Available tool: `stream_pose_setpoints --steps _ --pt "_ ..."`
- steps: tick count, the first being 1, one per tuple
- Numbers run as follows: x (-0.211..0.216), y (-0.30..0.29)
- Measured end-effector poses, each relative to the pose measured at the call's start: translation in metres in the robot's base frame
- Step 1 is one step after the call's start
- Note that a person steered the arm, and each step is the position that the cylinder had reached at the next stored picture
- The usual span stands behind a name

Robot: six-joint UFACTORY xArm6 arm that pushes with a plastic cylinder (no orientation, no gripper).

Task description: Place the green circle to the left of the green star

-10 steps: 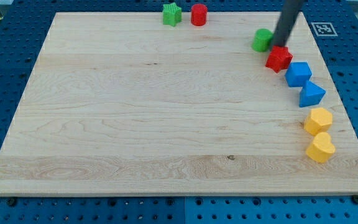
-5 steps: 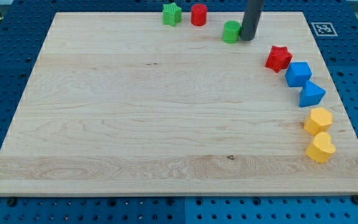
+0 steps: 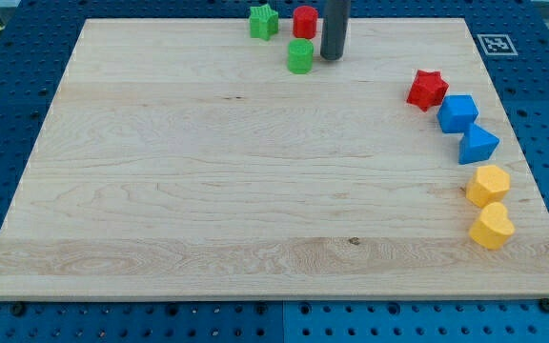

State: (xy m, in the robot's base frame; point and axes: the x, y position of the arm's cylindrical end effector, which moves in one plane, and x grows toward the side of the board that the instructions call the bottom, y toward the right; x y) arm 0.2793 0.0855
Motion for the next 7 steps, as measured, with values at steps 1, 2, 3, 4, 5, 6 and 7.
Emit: stream_pose_setpoints --steps 1,2,3,4,5,6,7 --pt "0.017 -0.019" --pt "0.013 -0.058" --pt "0.008 -0.105" --pt "-0.002 -0.157" --pt "-0.001 -0.166" --pt "0.014 -0.140" --pt "0.011 -0.136"
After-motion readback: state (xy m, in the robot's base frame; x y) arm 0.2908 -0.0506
